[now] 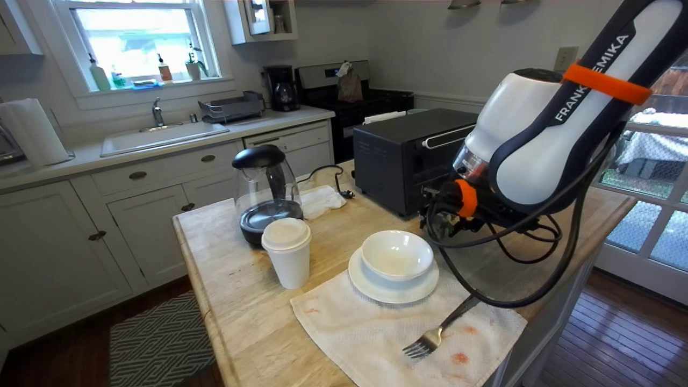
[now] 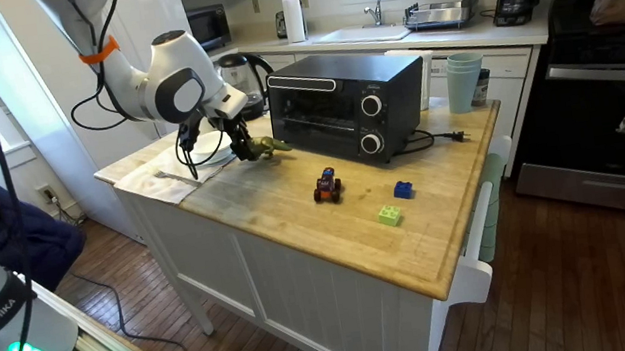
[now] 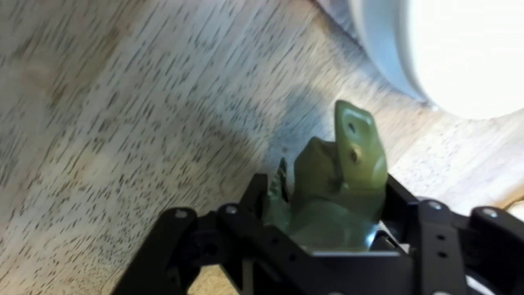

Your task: Put the green toy upright

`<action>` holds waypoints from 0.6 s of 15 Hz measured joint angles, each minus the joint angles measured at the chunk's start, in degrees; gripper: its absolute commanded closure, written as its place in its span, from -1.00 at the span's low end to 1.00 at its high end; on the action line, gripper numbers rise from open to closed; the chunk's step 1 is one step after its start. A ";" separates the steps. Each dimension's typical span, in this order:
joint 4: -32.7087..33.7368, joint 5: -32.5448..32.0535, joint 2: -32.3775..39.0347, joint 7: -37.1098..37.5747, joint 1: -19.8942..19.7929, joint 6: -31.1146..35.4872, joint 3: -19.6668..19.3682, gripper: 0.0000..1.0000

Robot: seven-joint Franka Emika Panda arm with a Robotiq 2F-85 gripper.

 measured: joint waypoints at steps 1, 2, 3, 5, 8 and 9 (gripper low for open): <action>-0.01 2.23 0.04 -1.87 -2.40 0.39 3.05 0.16; 0.00 2.77 0.12 -2.61 -5.21 0.77 6.12 0.16; 0.00 2.77 0.24 -2.79 -8.21 1.11 9.15 0.16; 0.00 2.76 0.52 -3.12 -13.63 1.70 13.91 0.16; 0.01 2.68 1.36 -3.80 -20.20 2.35 19.11 0.16; 0.01 2.57 1.83 -4.36 -22.14 2.94 20.65 0.16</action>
